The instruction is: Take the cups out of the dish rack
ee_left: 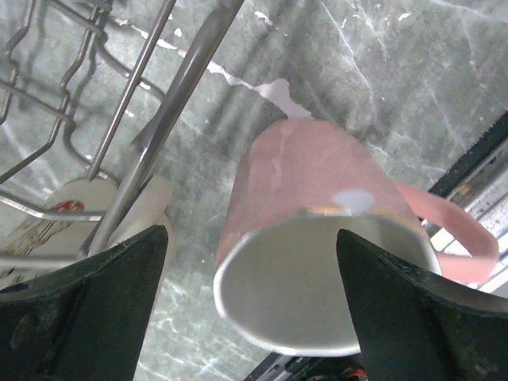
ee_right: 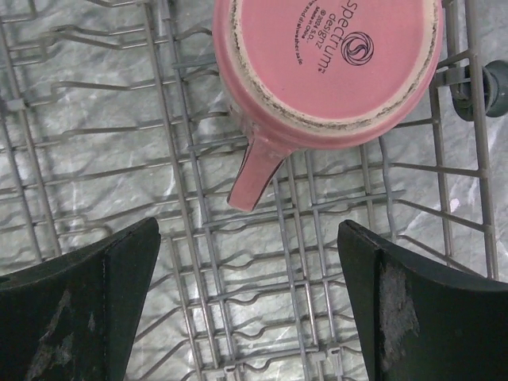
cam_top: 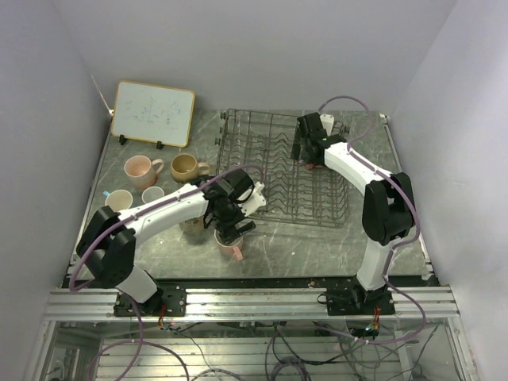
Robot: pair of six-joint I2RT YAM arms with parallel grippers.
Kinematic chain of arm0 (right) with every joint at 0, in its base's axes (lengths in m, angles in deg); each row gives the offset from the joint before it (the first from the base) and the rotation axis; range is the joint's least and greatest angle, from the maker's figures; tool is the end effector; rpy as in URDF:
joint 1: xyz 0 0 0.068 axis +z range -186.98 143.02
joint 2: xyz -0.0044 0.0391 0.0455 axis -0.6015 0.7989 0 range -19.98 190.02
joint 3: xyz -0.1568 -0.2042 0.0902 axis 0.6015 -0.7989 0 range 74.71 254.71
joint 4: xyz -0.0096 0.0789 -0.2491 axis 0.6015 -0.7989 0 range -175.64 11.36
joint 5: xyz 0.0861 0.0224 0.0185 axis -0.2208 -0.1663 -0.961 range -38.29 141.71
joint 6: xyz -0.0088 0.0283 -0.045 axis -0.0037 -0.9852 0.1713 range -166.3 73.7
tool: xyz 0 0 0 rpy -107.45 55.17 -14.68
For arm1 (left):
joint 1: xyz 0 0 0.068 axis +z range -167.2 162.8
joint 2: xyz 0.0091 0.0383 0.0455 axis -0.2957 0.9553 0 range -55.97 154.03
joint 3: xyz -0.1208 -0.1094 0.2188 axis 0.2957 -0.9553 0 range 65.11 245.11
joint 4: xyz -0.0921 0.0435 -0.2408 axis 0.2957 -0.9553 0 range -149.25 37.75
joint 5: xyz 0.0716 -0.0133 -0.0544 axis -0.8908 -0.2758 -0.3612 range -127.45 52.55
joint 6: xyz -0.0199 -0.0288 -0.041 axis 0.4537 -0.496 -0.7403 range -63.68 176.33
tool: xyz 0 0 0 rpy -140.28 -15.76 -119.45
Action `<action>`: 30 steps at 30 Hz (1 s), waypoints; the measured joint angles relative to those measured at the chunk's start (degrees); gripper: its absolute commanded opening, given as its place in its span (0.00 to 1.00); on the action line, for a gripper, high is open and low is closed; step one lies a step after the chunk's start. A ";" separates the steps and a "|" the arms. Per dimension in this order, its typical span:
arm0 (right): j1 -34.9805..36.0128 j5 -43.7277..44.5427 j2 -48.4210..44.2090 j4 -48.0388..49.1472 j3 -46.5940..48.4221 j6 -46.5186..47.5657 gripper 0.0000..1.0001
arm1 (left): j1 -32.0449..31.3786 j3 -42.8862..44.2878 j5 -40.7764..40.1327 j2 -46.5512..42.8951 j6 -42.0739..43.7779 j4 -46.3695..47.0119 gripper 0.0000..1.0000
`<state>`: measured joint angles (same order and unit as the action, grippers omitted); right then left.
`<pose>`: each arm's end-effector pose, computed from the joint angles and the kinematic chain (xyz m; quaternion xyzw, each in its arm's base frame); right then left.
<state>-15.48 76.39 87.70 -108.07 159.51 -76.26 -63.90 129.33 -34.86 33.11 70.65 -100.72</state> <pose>0.3909 0.1379 0.2410 0.1371 0.9169 -0.0452 0.3721 0.2010 -0.2156 0.2239 0.5051 0.8505 -0.0619 0.1329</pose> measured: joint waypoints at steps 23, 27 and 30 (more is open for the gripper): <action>1.42 9.55 7.45 4.13 0.07 -2.12 0.46 | 3.26 16.61 7.04 -9.40 8.04 -19.80 0.99; 1.70 9.64 7.45 5.01 0.07 -1.16 0.36 | 10.47 16.87 6.67 -11.32 10.75 -21.03 0.99; 1.73 9.68 7.43 5.57 -0.11 -0.50 0.24 | 16.94 16.94 6.05 -13.90 12.55 -20.96 0.99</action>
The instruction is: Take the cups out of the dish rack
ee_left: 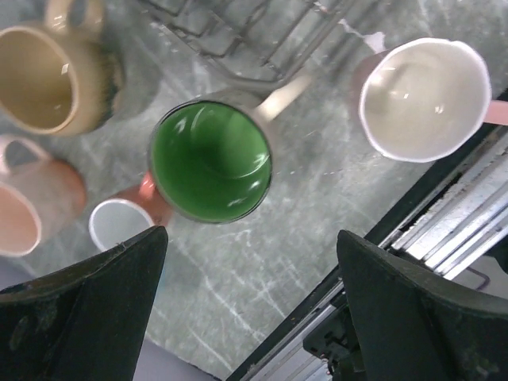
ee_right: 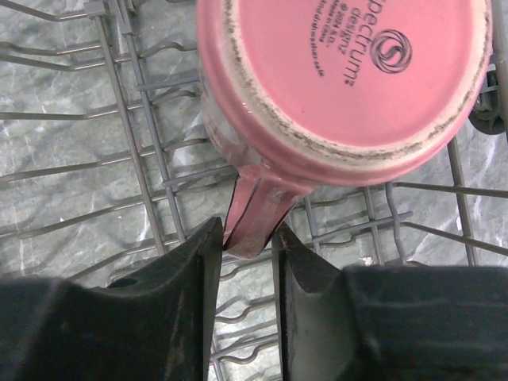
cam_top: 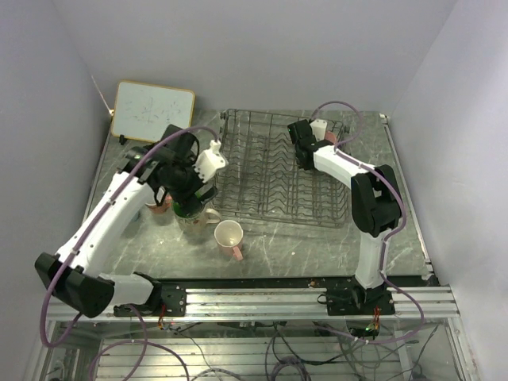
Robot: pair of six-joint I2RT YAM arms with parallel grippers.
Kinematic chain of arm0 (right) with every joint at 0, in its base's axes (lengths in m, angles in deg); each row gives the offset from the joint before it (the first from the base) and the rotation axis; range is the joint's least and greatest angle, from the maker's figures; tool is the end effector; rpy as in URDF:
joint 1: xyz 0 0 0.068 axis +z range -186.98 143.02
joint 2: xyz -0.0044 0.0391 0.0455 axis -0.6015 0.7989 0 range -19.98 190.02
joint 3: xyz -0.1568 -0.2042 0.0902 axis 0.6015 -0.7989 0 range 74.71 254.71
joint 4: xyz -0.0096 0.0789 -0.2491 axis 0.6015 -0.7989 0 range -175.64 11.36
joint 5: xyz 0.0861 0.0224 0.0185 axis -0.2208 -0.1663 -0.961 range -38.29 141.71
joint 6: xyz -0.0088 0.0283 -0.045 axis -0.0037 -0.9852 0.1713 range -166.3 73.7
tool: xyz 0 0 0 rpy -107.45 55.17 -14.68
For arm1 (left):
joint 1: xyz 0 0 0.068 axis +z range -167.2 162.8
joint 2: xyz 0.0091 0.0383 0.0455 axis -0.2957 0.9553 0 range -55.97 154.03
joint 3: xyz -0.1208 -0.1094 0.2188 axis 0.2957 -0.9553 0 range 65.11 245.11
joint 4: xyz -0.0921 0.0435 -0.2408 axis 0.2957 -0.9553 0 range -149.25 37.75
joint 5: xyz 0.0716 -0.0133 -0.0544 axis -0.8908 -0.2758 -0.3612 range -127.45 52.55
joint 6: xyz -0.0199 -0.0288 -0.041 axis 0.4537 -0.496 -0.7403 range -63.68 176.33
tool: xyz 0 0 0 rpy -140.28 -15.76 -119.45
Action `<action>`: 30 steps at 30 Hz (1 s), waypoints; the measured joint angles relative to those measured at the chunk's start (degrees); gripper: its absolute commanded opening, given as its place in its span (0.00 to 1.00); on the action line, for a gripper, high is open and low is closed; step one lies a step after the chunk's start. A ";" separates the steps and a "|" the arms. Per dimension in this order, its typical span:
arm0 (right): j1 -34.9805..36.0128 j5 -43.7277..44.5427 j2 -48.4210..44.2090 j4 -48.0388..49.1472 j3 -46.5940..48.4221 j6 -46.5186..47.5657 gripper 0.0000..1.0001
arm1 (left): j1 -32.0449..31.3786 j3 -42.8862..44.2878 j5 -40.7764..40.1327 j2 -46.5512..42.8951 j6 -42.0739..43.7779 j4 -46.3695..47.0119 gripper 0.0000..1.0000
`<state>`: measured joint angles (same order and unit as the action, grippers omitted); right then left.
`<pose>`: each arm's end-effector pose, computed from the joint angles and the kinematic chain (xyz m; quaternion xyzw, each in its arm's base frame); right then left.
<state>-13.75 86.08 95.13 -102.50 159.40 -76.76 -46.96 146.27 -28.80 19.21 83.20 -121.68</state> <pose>0.4068 0.1527 0.1964 0.1478 0.9018 -0.1186 0.3885 0.2046 -0.1231 0.3562 0.4756 0.8462 -0.0791 0.2270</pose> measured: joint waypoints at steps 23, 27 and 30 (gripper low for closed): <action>-0.59 -2.21 -11.41 -2.60 -4.57 4.57 0.00 | 7.13 3.08 -1.95 -11.50 3.52 -5.31 0.99; 0.02 -2.45 -14.62 -3.28 -4.57 4.85 0.00 | 7.41 3.58 -1.97 -10.27 2.38 -3.34 0.99; 1.09 -2.40 -17.11 -3.89 -4.57 4.92 0.00 | 7.61 4.22 -1.49 -9.73 1.77 -2.34 0.99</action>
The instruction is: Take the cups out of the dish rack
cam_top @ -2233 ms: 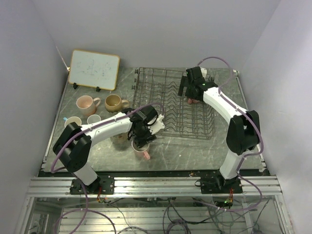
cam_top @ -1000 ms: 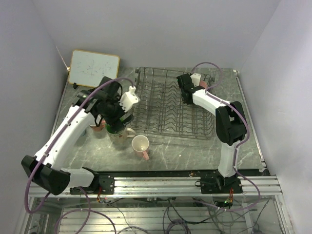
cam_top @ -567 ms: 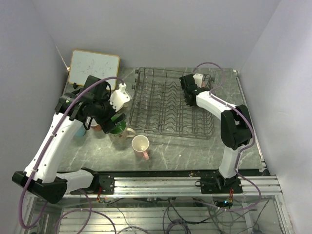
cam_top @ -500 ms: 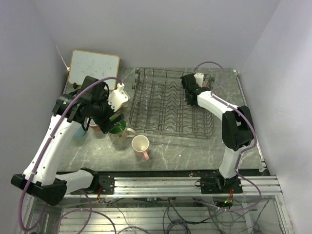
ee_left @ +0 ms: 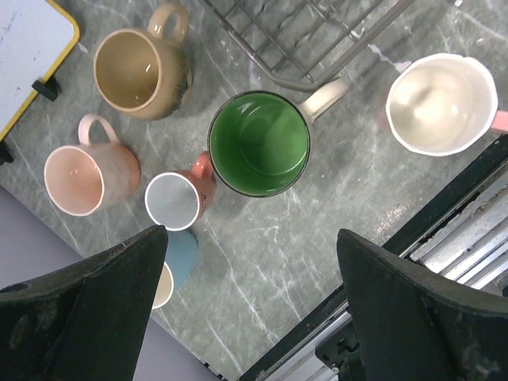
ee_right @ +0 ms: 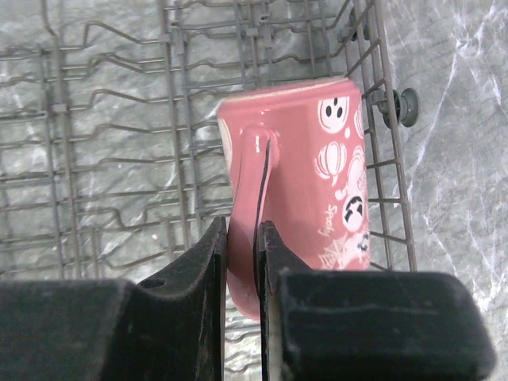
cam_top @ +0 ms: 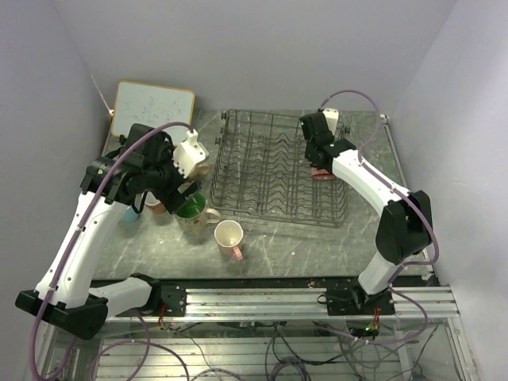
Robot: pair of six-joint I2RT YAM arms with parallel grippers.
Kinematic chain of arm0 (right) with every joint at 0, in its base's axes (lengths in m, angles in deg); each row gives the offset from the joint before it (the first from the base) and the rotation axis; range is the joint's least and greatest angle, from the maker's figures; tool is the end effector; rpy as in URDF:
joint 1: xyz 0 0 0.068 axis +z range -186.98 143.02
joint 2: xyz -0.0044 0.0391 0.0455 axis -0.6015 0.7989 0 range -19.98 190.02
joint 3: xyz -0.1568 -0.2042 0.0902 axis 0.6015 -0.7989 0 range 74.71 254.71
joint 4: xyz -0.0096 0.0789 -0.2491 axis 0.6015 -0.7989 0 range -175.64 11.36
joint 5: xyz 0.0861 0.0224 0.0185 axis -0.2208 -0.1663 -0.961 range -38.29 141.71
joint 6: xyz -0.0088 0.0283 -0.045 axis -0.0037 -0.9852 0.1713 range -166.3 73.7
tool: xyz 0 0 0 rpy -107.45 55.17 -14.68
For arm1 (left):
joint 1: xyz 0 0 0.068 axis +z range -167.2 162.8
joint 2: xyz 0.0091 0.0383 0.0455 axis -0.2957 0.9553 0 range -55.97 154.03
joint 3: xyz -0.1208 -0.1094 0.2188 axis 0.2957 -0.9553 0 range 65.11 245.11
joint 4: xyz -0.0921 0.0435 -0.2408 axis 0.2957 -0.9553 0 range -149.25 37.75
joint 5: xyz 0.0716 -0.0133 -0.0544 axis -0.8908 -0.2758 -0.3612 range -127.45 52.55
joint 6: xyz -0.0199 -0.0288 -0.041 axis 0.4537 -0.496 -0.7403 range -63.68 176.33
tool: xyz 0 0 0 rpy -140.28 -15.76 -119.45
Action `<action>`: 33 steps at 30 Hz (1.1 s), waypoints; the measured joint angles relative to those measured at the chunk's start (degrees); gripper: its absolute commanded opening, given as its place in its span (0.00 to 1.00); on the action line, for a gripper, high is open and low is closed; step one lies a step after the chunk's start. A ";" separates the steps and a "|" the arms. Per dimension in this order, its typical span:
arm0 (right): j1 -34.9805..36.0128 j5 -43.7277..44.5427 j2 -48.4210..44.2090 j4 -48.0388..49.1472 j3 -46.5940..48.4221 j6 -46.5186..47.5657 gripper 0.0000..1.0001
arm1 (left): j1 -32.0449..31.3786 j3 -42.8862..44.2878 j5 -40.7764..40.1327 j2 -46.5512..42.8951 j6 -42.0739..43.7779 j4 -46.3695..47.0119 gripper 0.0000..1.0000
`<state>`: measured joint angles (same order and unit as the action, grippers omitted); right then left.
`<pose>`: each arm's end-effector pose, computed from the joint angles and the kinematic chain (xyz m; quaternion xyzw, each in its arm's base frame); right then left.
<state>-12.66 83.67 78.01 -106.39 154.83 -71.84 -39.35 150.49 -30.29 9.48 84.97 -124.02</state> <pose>0.3551 0.1398 0.2825 0.1135 0.8890 -0.0781 0.4368 0.1723 -0.0749 0.4076 0.4230 0.8433 -0.0404 0.3290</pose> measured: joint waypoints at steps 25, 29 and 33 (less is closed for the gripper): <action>5.70 -29.18 -7.93 -4.09 3.21 -14.91 0.00 | 0.20 -9.79 7.82 -7.19 2.71 26.53 1.00; 5.77 -37.27 -9.31 3.19 -1.62 -24.35 0.00 | 0.20 -14.19 8.94 -8.17 3.10 30.40 1.00; 6.34 -41.92 -8.35 8.68 -4.11 -33.27 0.00 | 0.20 -18.29 9.77 -9.81 3.04 33.38 0.99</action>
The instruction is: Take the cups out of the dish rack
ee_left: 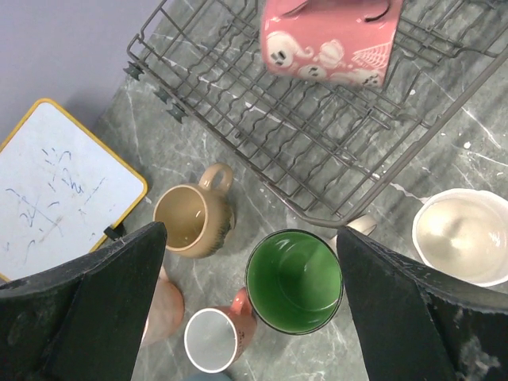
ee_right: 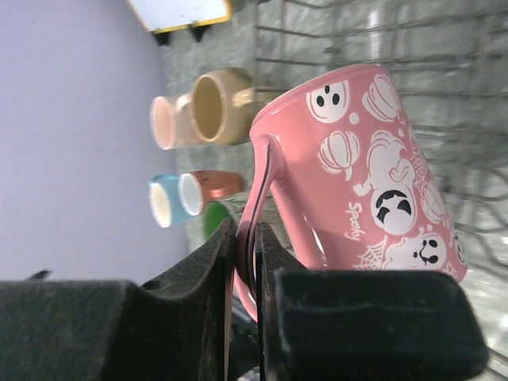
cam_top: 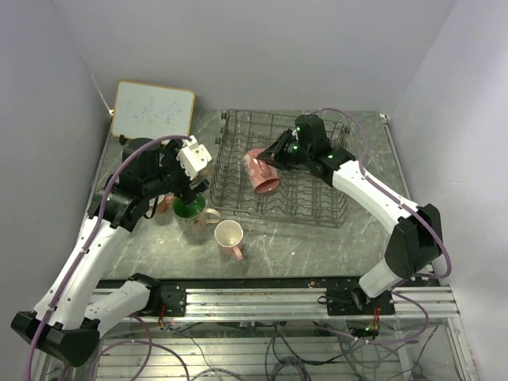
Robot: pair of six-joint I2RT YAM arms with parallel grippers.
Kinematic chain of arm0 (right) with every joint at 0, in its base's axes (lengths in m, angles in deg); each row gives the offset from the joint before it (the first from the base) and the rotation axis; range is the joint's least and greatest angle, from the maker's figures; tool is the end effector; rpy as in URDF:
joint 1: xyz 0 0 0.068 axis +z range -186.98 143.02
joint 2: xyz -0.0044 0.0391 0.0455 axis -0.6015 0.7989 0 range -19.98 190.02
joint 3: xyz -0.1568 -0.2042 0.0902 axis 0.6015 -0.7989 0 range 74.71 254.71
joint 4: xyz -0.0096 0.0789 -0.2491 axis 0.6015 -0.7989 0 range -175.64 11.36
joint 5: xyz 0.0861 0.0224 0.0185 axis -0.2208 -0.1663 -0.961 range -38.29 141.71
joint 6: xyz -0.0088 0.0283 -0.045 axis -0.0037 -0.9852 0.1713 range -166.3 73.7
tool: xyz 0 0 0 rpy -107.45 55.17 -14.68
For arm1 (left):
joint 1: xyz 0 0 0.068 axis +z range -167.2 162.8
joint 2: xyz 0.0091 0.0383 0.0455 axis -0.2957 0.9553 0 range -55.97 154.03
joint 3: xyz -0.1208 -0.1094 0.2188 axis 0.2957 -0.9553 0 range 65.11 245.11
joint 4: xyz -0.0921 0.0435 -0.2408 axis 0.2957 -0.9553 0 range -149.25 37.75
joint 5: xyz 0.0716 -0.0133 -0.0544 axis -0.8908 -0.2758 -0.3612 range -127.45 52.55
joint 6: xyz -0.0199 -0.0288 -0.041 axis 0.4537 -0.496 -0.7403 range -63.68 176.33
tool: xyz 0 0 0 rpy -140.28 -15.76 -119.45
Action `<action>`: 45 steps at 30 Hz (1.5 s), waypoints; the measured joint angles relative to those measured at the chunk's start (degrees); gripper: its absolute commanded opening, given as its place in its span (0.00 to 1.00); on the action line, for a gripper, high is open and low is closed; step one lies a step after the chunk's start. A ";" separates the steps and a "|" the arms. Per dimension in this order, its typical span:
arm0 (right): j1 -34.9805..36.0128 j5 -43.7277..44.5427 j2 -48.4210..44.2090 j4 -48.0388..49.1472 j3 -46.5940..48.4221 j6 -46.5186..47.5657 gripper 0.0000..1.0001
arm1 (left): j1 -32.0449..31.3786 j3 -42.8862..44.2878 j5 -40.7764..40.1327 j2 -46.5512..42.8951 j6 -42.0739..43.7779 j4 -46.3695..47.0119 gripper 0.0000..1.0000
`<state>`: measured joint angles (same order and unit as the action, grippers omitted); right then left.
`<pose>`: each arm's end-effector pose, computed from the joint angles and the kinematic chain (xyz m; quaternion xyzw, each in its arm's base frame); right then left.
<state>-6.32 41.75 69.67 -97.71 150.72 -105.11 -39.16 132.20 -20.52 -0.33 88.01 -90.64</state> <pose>0.3086 0.1900 0.3192 0.1723 0.8581 0.3903 0.2857 0.1775 -0.0827 0.3899 0.4491 0.7177 -0.0812 0.5260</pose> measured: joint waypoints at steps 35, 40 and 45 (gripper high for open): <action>14.97 6.99 14.16 19.69 14.93 -29.46 0.00 | -3.56 -14.95 -3.52 -9.27 -7.54 13.90 0.99; 16.37 8.11 15.26 19.69 16.57 -30.58 0.00 | -3.61 -21.49 -5.05 -17.09 -9.66 18.86 0.99; 17.14 9.27 15.26 19.76 16.57 -31.36 0.00 | -3.63 -25.64 -5.79 -22.23 -11.63 25.09 0.99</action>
<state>10.81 51.02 84.92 -77.96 167.29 -136.47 -42.79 106.56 -26.31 -22.56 76.38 -65.55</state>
